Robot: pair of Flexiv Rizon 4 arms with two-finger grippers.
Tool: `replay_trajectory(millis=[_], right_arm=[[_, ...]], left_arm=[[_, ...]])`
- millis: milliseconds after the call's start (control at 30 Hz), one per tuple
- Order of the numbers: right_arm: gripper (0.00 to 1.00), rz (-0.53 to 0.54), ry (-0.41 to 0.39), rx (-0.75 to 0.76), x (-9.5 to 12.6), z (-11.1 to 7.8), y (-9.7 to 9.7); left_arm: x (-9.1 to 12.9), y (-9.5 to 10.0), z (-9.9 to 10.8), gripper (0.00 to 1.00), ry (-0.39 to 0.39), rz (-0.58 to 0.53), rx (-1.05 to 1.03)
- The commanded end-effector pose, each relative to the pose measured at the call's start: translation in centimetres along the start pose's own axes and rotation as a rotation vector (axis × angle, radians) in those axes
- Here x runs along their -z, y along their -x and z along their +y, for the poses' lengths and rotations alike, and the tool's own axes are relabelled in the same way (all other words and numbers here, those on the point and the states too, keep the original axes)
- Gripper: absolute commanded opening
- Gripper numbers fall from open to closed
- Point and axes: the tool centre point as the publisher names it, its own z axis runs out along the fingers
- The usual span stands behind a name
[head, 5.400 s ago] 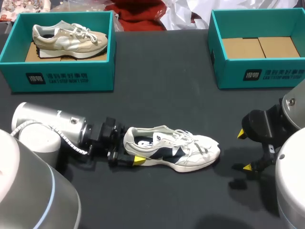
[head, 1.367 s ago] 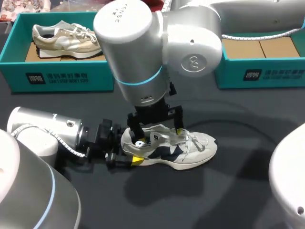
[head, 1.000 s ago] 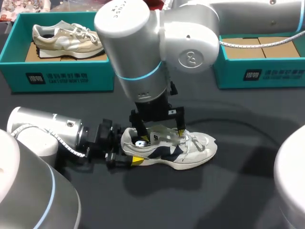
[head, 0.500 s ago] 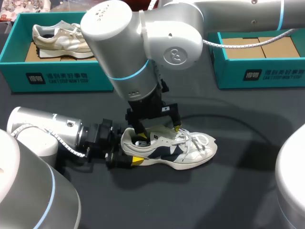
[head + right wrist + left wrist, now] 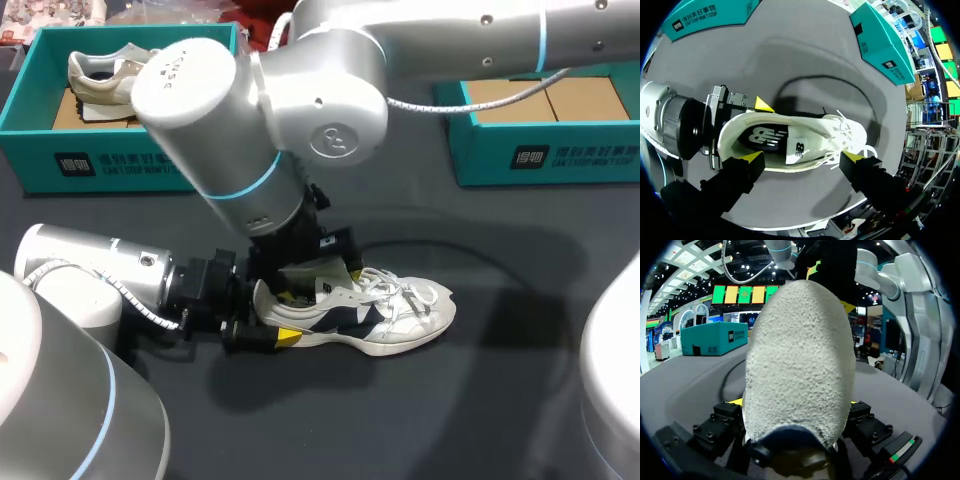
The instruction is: Take the shoe out of the shoebox, open the shoe tongue, remove and reinsert the insole, then place the shoe into the shoebox
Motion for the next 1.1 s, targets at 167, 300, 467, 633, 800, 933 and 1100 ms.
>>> replay_trajectory(millis=[167, 300, 467, 633, 800, 933, 1100], right_arm=[[1.00, -0.100, 0.033, -0.208, -0.5, -0.6, -0.4], [1.00, -0.124, 0.048, -0.213, -0.8, -0.4, -0.3], [1.00, -0.142, 0.056, -0.230, -1.4, -0.1, 0.1], [1.00, -0.149, 0.059, -0.244, -2.0, 0.2, 0.4], [1.00, -0.177, 0.045, -0.258, -2.6, 0.4, 0.5], [1.00, -0.186, 0.039, -0.273, -3.0, 0.5, 0.9], [1.00, -0.194, 0.040, -0.297, -3.4, 0.5, 1.5]], left_arm=[[0.2, 0.1, 0.4, 0.00, 0.001, 0.000, -0.001], [0.2, 0.1, 0.4, 0.00, 0.001, 0.000, -0.001], [0.2, 0.1, 0.4, 0.00, 0.001, 0.000, -0.001], [0.2, 0.1, 0.4, 0.00, 0.001, 0.000, -0.001], [0.2, 0.1, 0.4, 0.00, 0.001, 0.000, -0.001], [0.2, 0.1, 0.4, 0.00, 0.001, 0.000, -0.001], [0.2, 0.1, 0.4, 0.00, 0.001, 0.000, -0.001]])
